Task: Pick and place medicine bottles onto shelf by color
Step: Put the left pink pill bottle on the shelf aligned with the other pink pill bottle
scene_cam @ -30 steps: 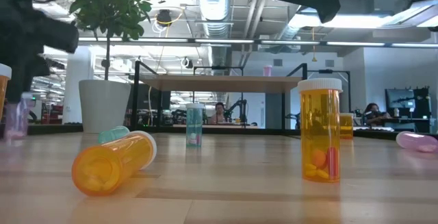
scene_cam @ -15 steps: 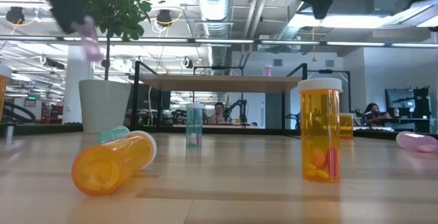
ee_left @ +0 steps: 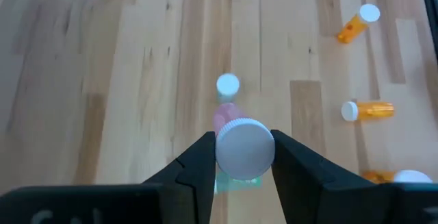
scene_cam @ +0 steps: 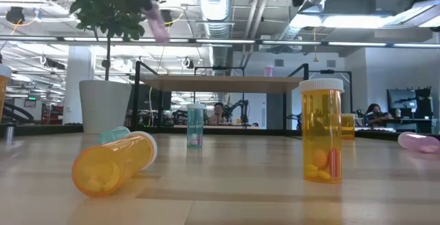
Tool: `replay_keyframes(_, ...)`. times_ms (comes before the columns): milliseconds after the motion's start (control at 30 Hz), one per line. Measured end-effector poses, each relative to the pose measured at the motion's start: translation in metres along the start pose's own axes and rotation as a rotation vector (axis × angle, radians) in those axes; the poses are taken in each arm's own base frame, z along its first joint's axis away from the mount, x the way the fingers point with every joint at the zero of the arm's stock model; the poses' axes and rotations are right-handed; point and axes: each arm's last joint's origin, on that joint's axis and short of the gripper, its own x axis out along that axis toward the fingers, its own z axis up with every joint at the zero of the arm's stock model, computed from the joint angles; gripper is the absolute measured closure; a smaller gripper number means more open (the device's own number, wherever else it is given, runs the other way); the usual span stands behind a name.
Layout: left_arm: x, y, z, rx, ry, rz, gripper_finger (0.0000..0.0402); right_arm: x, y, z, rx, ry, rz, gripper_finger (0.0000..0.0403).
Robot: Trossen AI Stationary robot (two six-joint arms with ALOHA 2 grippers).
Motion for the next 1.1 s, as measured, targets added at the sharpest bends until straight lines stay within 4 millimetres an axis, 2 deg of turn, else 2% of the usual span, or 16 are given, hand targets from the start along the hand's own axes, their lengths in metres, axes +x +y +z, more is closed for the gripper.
replay_keyframes(233, 0.021, -0.005, 0.029, 0.095, 0.027, -0.029, 0.0292, 0.035, -0.002, -0.012, -0.025, 0.051, -0.01, 0.0175)
replay_keyframes(400, 0.025, -0.007, 0.039, 0.126, 0.015, -0.05, 0.0292, 0.056, -0.008, -0.017, 0.01, 0.079, 0.019, 0.0175)
replay_keyframes(867, 0.025, -0.008, 0.042, 0.134, -0.003, -0.052, 0.0292, 0.097, -0.011, -0.028, 0.01, 0.194, 0.091, 0.0175)
replay_keyframes(1100, 0.025, -0.008, 0.043, 0.134, -0.014, -0.058, 0.0292, 0.1, -0.011, -0.028, 0.008, 0.214, 0.085, 0.0178)
